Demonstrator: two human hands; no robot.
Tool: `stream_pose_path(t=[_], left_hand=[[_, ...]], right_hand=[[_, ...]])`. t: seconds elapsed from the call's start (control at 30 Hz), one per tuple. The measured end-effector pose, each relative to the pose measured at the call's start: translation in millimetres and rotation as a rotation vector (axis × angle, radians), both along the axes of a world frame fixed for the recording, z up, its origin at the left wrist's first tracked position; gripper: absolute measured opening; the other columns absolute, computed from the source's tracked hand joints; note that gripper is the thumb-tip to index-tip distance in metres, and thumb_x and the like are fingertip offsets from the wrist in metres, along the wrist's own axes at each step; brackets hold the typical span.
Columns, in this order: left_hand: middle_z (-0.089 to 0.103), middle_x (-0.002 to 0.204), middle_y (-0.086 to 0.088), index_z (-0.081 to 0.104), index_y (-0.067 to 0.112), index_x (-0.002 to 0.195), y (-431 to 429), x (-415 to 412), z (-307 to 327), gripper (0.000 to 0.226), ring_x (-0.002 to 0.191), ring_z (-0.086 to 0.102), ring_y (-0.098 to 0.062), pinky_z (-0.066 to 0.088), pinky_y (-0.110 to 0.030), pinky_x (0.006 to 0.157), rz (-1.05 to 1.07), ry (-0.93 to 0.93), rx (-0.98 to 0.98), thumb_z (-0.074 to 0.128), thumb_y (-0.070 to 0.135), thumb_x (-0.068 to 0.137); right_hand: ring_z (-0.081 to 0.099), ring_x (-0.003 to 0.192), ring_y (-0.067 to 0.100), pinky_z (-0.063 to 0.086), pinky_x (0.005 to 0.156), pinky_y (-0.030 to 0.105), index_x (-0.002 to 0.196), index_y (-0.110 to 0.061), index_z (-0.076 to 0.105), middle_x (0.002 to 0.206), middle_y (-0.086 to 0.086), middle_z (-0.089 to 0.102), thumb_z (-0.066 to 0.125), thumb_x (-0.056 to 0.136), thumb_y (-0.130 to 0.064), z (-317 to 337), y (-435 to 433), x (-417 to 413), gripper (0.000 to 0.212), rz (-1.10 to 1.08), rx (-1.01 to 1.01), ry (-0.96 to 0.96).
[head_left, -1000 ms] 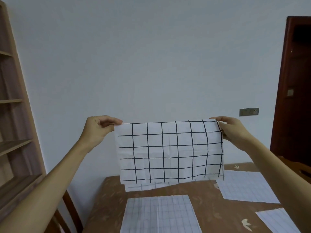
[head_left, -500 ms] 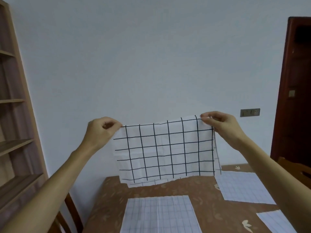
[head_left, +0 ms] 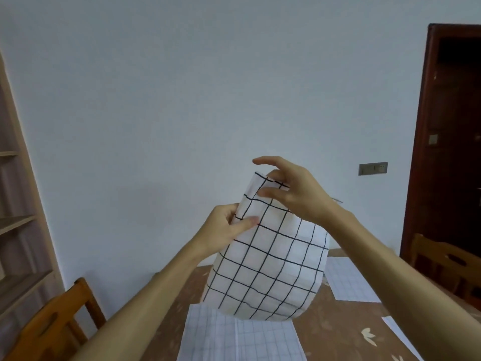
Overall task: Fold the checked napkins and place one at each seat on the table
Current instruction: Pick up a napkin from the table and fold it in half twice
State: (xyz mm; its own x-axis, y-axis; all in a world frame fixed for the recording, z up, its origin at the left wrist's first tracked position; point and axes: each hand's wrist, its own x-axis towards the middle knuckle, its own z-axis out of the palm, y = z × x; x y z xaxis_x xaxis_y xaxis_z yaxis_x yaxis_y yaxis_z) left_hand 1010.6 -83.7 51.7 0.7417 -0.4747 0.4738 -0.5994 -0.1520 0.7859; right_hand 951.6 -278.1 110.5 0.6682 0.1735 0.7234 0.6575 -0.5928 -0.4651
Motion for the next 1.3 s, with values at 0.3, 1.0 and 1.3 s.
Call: stream_pose_path(t=[0.3,1.0,1.3], left_hand=[[0.079,0.090,0.001,0.076,0.013,0.092,10,14,7,0.009,0.086,0.073,-0.009,0.056,-0.019,0.078,0.150,-0.051,-0.255,0.072,0.021,0.091],[0.077,0.107,-0.005,0.057,0.014,0.125,54,27,-15,0.051,0.092,0.075,-0.016,0.060,-0.026,0.073,0.081,0.185,0.092,0.081,0.010,0.081],[0.078,0.093,-0.007,0.054,0.019,0.133,55,30,-12,0.053,0.088,0.075,-0.016,0.058,-0.022,0.075,0.217,0.164,-0.148,0.078,0.016,0.085]], right_hand=[[0.025,0.151,0.023,0.028,0.120,0.044,0.159,-0.024,0.000,0.164,0.006,0.024,0.082,0.064,-0.061,-59,-39,0,0.131,-0.343,0.232,0.342],[0.062,0.082,0.031,0.054,0.088,0.057,0.100,0.009,0.063,0.097,0.041,0.060,0.083,0.074,-0.050,-99,-46,19,0.068,-0.035,0.644,0.347],[0.066,0.075,0.016,0.051,0.072,0.027,0.115,-0.006,0.064,0.075,0.003,0.069,0.080,0.082,-0.040,-99,-61,21,0.050,-0.171,0.587,0.340]])
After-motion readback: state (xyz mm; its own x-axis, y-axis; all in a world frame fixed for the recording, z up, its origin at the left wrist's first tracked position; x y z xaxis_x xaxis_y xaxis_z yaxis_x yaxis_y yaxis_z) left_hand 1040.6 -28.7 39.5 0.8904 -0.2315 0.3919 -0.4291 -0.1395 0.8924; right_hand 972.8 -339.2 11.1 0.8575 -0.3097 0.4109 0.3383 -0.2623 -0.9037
